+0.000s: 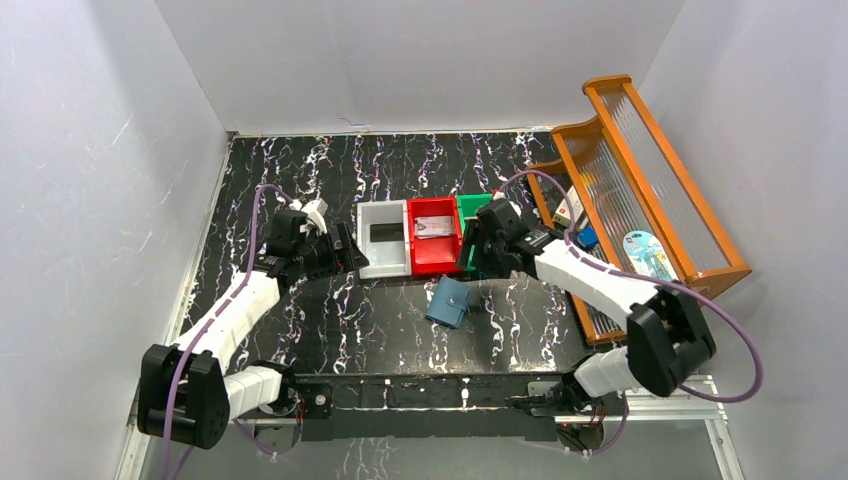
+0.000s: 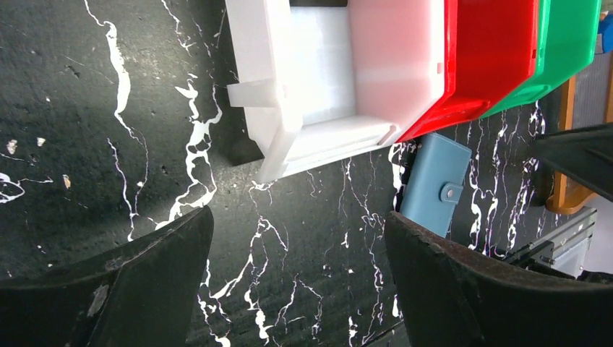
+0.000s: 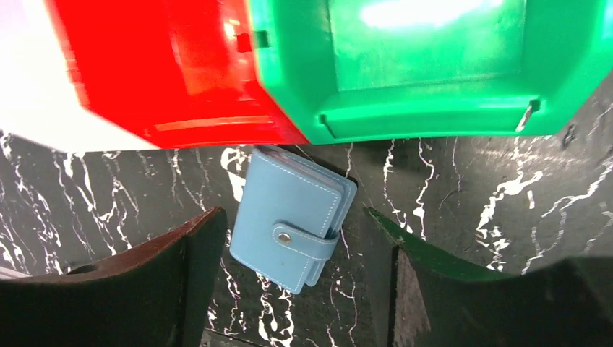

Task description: Take the credit cards out of the card holder

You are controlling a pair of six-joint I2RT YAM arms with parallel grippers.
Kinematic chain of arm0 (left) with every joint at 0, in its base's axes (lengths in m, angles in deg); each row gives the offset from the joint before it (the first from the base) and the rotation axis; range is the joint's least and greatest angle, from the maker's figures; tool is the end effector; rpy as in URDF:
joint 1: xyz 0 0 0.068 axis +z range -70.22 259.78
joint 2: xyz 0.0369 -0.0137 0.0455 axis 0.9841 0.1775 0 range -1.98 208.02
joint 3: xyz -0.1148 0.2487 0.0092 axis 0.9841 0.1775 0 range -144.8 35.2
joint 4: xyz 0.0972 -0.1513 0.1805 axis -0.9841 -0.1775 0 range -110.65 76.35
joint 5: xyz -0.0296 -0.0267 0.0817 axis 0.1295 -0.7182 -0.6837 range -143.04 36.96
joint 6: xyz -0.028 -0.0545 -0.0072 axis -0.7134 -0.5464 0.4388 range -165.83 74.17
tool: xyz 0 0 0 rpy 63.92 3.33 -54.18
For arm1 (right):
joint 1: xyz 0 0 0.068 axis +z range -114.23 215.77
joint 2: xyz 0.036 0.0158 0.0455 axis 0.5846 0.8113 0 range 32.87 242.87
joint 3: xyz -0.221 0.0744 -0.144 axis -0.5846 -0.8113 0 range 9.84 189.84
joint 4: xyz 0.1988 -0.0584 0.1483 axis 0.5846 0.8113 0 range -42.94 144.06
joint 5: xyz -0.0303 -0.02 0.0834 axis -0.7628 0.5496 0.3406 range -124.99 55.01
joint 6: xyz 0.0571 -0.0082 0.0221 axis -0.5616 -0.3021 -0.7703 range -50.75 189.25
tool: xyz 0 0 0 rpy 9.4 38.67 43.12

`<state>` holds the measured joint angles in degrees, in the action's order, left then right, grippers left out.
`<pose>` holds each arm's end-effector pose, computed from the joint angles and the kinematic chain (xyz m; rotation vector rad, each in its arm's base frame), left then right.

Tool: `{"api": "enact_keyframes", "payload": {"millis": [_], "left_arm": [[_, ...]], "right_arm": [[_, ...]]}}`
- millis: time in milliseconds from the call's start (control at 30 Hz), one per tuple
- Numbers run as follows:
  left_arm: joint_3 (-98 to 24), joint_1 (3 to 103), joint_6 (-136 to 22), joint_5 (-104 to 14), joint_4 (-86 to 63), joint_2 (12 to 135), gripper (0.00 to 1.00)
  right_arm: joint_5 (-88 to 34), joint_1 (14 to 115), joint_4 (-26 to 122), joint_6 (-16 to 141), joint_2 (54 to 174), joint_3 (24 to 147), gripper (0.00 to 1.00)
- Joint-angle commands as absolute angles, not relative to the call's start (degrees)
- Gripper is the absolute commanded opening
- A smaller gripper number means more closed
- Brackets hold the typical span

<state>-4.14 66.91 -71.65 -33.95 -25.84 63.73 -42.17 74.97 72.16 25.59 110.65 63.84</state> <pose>0.2335 -0.0690 0.2299 -0.0743 2.3030 -0.7306 0.2244 0.1754 0.2412 0.1550 2.4745 0.4985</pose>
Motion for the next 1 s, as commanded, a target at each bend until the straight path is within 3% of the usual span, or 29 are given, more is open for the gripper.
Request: {"api": "enact_keyframes", "payload": {"millis": [0, 400, 733, 967], "left_arm": [[-3.7, 67.1, -71.7, -31.7, -26.7, 61.2, 0.87], [-1.1, 67.1, -71.8, -29.8, -24.6, 61.5, 0.87], [-1.8, 67.1, -71.3, -31.2, -26.9, 60.3, 0.87], [-0.6, 67.1, -72.9, -29.1, -27.6, 60.1, 0.86]], "right_arm": [[-33.6, 74.0, 68.4, 19.4, 114.1, 61.1, 0.74], [-35.5, 78.0, 67.1, 16.6, 122.2, 61.7, 0.76], [-39.3, 90.2, 71.9, 19.0, 129.4, 68.1, 0.57], [-41.4, 95.3, 75.4, 23.4, 130.5, 76.0, 0.67]]}}
